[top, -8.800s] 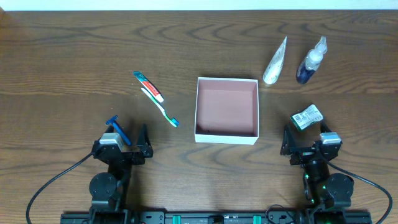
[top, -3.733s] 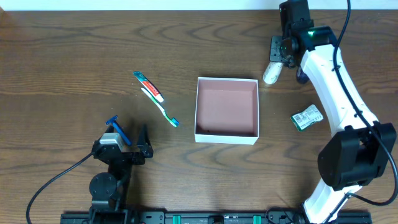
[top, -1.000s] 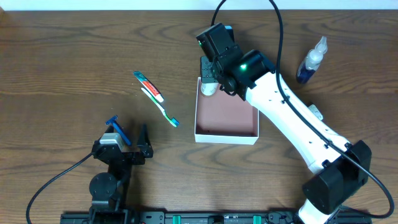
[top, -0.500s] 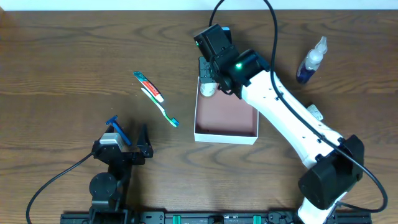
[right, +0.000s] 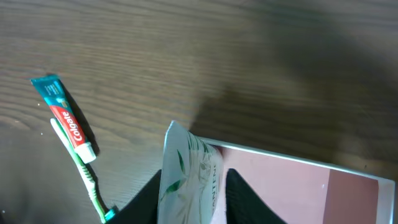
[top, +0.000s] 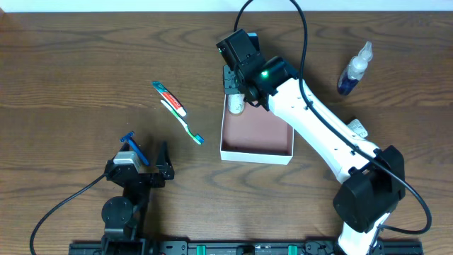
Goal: Pack container
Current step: 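Carry the white tube with right gripper over the box's back-left corner, then lower the tube upright into the box and open right gripper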
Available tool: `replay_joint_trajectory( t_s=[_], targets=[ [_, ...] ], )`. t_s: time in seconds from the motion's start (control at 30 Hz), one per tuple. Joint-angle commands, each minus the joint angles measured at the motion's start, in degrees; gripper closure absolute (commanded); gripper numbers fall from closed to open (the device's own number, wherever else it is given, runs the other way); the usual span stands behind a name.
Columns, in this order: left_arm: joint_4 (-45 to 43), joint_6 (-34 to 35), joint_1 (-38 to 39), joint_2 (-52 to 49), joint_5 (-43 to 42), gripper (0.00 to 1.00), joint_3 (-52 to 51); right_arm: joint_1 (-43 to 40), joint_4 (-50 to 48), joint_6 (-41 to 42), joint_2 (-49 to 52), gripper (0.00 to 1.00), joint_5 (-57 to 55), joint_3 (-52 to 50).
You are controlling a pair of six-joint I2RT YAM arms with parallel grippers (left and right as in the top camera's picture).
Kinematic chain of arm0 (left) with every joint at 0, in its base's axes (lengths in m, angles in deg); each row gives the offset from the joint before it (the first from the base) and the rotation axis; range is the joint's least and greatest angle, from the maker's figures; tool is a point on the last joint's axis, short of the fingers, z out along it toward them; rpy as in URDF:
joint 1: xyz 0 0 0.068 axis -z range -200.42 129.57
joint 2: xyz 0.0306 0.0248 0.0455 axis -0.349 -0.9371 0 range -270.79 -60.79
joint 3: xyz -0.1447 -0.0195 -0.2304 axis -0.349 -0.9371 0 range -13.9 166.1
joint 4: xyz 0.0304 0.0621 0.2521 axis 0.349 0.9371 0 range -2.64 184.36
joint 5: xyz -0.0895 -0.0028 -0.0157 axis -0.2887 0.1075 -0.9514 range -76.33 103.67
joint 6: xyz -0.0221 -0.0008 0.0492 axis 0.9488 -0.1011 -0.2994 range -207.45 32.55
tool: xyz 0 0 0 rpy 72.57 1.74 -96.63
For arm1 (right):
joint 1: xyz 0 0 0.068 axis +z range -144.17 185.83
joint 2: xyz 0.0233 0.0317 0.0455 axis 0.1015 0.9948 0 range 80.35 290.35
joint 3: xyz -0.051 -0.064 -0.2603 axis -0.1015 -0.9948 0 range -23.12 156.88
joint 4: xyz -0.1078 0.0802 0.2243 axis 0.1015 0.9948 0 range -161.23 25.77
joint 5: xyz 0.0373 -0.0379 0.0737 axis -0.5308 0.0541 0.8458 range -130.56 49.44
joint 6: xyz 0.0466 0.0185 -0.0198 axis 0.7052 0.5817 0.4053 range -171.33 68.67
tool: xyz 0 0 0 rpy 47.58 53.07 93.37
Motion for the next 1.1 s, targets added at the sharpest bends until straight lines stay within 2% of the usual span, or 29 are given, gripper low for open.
replay_joint_trajectory(
  t_s=[0.0, 0.13, 0.27, 0.4, 0.87, 1.07],
  targets=[
    [2.08, -0.98, 0.13, 0.02, -0.66, 0.02, -0.90, 0.26, -0.46, 0.17, -0.09, 0.69, -0.20, 0.72],
    [2.08, -0.98, 0.13, 0.02, -0.63, 0.02, -0.90, 0.26, -0.87, 0.28, -0.09, 0.71, 1.22, 0.72],
    [2.08, -0.98, 0.13, 0.02, -0.63, 0.02, -0.90, 0.26, -0.50, 2.82, -0.09, 0.82, 1.22, 0.74],
    [2.08, -0.98, 0.13, 0.02, -0.66, 0.02, -0.90, 0.26, -0.09, 5.31, -0.09, 0.88, 1.42, 0.72],
    [2.08, -0.98, 0.13, 0.02, -0.63, 0.02, -0.90, 0.22, 0.76, 11.80, -0.09, 0.96, 0.87, 0.72],
    [2.08, -0.98, 0.13, 0.02, -0.63, 0.02, -0.90, 0.28, 1.18, 14.47, -0.09, 0.96, 0.31, 0.72]
  ],
)
